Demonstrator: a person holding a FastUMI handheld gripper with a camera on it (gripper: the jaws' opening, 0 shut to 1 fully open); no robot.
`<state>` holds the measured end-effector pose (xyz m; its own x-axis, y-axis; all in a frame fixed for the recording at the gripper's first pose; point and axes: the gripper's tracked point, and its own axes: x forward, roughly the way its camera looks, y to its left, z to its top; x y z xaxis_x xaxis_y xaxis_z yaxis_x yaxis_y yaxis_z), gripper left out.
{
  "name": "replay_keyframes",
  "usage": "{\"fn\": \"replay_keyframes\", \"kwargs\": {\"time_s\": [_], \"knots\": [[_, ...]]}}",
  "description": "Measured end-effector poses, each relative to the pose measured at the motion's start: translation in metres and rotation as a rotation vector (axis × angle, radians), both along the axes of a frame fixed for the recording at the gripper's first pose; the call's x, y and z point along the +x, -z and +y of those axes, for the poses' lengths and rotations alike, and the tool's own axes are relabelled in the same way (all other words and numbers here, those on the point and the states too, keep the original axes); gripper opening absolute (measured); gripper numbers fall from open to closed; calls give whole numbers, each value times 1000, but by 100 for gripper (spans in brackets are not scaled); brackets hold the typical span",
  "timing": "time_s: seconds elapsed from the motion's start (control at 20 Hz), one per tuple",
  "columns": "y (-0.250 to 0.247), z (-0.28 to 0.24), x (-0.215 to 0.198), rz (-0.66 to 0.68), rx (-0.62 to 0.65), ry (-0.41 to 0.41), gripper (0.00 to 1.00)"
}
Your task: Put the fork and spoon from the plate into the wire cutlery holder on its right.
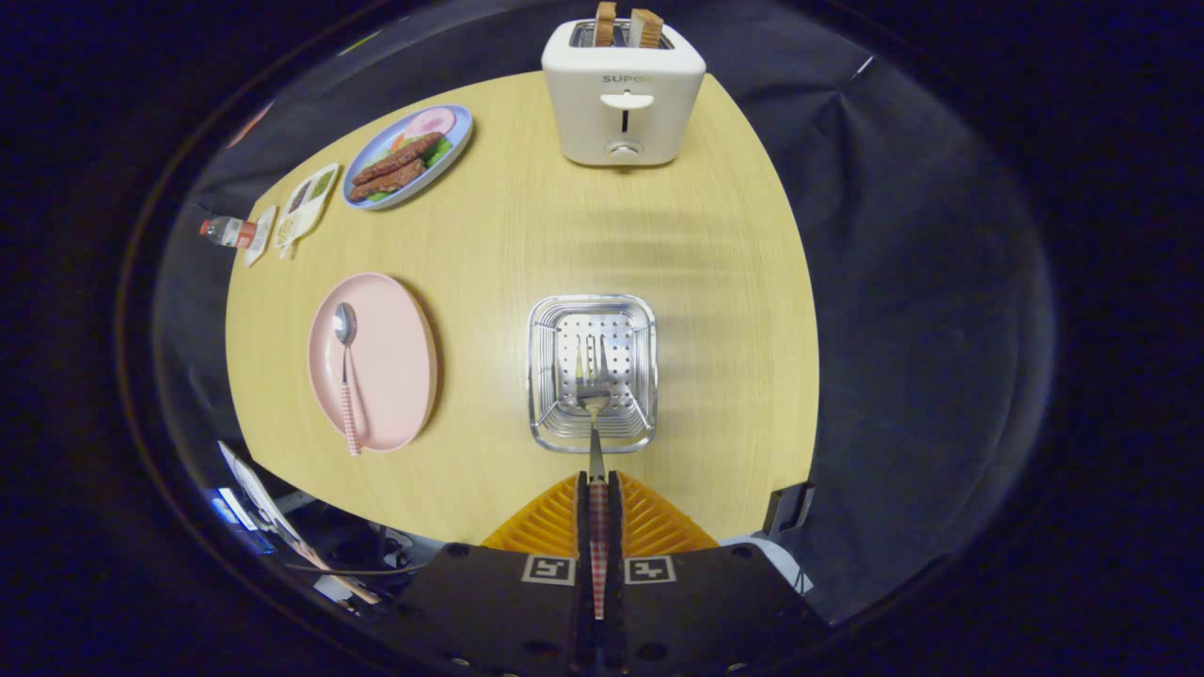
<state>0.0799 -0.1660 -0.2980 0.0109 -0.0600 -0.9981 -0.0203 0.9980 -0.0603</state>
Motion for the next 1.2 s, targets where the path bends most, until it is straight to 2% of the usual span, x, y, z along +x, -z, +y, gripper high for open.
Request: {"fn": "replay_keyframes", "kwargs": {"time_s": [0.25, 0.6, 0.9, 1.0, 1.2], "knots": [[11, 6, 23, 74, 4, -42, 4], [26, 10, 28, 148, 15, -34, 4], [16, 17, 45, 27, 13, -75, 12], [8, 23, 46, -13, 14, -82, 22], [-7, 41, 38, -85, 37, -81, 51]]}}
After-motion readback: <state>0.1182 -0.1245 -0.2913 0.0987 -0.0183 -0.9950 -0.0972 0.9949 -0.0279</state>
